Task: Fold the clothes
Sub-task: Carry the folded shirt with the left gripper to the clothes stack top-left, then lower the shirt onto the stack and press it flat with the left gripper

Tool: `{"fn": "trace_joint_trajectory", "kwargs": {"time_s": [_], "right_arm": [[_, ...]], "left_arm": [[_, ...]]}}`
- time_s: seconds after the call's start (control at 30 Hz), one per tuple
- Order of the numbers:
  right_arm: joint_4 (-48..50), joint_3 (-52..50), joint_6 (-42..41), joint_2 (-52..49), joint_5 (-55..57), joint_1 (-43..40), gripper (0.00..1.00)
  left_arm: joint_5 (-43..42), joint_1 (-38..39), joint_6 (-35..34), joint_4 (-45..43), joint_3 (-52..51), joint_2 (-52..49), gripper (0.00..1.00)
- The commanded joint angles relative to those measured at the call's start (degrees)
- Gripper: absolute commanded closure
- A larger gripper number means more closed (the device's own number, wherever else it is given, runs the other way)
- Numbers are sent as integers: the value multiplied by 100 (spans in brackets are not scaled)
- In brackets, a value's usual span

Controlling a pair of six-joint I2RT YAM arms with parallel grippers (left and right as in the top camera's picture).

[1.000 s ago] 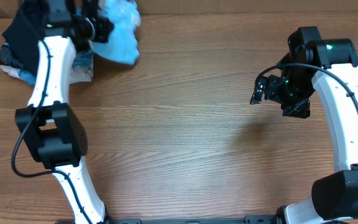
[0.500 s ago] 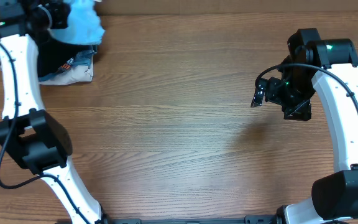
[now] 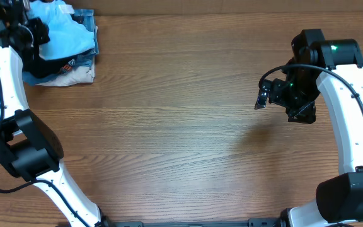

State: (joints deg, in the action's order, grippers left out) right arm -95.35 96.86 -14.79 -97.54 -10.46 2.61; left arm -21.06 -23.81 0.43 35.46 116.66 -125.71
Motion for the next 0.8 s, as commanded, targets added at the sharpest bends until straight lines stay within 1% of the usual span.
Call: {"fn": "trace_joint_trajectory", "kwargs": {"time_s": [0.0,0.03,0.07,0.13,0.2,0.27,0.33,0.57,0.77], "right_arm": [[-17,157,-24,109,35,-11,0],[-17,157,-24,109,35,-11,0],[-15,157,-24,109,35,-11,0],[-15,157,-24,109,35,-11,0],[-17,157,-24,109,35,-11,0],[-20,157,-24,109,35,-11,0],[-17,157,-22,109,35,-11,0],[-17,157,-20,109,37,-11,0],[28,157,-17,109,37,-11,0]], "left_arm": [[437,-188,-68,-155,-321,-15,76],[435,-236,-70,-197,-413,-33,73],[437,-282,-94,-236,-496,-66,67],[433,-374,-243,-249,-608,-133,41],[426,-448,-402,-219,-638,-168,26],[310,-511,-544,-125,-612,-142,5],[164,-533,-562,-50,-584,-90,0],[111,-542,-990,385,-426,411,0],[44,-520,-1034,413,-426,1143,0]]}}
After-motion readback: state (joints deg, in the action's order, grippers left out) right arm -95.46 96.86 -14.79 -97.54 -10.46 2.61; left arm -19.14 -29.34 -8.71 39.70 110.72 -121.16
